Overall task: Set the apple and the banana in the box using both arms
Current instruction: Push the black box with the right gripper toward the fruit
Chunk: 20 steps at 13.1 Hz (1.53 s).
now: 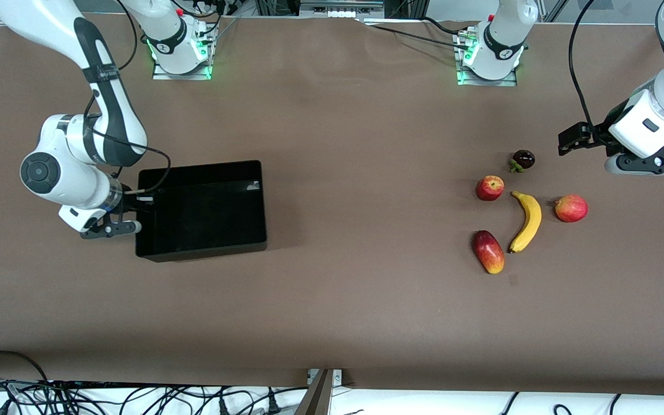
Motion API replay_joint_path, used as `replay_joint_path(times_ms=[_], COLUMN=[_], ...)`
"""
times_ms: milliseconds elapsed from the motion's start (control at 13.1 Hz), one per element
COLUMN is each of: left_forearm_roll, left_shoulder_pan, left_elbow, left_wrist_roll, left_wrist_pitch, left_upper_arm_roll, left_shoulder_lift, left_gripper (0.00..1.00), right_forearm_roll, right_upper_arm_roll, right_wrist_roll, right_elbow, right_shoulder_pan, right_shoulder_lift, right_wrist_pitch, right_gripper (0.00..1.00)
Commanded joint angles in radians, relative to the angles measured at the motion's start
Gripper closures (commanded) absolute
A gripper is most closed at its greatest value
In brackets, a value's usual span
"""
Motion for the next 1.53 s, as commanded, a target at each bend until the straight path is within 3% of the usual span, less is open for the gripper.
replay_joint_path(times_ms=[0,153,536,842,995,1454], left_forearm_roll=[0.025,0.025,0.025,0.025,0.025,0.025], left_shoulder_pan=[0.002,0.002,0.003,0.003,0.003,-0.003], left_elbow=[0.017,0.017,0.017,0.015,0.009,-0.023], left_wrist_roll=[0.004,0.004,0.004,0.004,0.004,0.003], left_wrist_pitch=[-0.018,-0.018,-0.018,-0.018,-0.018,-0.036], left_upper_arm_roll=[-0.008,-0.008,-0.006,-0.006,-0.006,-0.018], left_shoulder_lift=[0.006,0.006,0.007,0.009,0.009,0.032], left_gripper=[0.00,0.00,0.00,0.00,0.00,0.00], right_forearm_roll=[0.020,0.023,0.216,0.216,0.216,0.215], right_upper_arm_roll=[0.032,0.036,0.036,0.036,0.036,0.038], right_wrist_roll=[0.125,0.257,0.573,0.802,0.859,0.902], right_elbow=[0.128,0.177,0.379,0.650,0.735,0.743], right_shoulder_pan=[0.075,0.179,0.446,0.598,0.640,0.681], right_shoulder_lift=[0.003,0.031,0.207,0.424,0.486,0.538], right_wrist_pitch=[-0.111,-0.125,-0.128,-0.113,-0.111,-0.031], right_gripper=[1.00,1.00,1.00,1.00,1.00,1.00])
